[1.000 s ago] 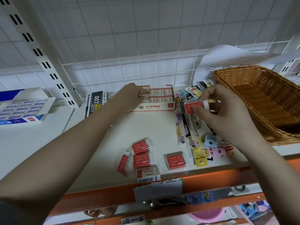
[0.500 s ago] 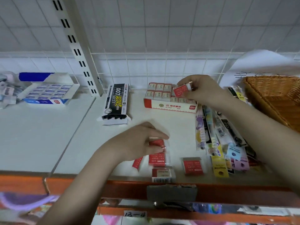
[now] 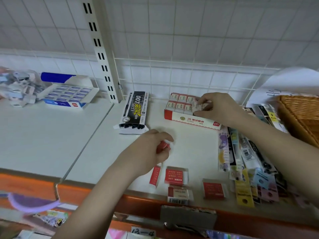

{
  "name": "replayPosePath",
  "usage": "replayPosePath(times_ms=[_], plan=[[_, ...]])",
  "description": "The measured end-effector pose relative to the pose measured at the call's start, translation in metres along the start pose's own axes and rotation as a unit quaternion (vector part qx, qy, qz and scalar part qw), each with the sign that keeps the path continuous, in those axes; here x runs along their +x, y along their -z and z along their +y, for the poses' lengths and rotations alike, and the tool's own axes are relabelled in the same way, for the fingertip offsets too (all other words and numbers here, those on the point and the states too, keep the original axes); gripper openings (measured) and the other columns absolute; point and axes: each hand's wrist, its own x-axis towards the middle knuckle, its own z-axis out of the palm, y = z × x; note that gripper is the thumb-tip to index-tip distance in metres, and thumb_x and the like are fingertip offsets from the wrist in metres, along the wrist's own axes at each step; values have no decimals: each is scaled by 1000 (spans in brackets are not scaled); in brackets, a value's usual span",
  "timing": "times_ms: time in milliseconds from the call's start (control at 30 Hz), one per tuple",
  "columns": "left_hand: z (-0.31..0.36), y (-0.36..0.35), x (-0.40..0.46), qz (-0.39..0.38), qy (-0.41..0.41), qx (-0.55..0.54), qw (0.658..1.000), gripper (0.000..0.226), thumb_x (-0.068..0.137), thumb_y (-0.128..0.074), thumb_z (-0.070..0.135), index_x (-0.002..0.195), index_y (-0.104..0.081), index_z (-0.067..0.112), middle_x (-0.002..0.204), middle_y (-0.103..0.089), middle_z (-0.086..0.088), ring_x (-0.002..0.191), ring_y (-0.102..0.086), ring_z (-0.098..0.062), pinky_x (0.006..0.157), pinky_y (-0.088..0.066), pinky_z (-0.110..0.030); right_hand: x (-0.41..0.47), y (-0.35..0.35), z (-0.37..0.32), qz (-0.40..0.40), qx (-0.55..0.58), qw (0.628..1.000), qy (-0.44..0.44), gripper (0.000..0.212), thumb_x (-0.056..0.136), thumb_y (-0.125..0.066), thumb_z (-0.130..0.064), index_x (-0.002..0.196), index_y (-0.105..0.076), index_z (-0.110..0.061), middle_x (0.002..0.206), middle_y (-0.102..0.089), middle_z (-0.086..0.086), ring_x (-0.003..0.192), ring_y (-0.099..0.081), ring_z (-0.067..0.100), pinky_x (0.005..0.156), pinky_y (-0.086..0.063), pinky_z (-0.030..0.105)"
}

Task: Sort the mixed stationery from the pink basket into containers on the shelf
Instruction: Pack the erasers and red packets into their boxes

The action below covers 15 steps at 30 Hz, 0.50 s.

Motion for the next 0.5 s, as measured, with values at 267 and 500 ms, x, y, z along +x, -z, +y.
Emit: replayPosePath(times_ms=[267,500], plan=[[-7,2,0,39,46,-73,996,40,78,-63,4,98,-55,37,94,-62,2,74,-60,-11,65,-47,-18,6,-2,-4,27,55,997,-55,34,78,-76,-21,111,-68,-17,115,-65,1,94,-57,8,77,-37,13],[-11,5,1,53,37,-101,993,39,79,-64,4,94,-55,39,90,-60,6,63,-55,-1,58,-44,-10,8,-7,-4,-26,114,992,-56,44,88,-65,-22,131,-55,-24,125,-59,-7,102,-57,8,81,-42,17]])
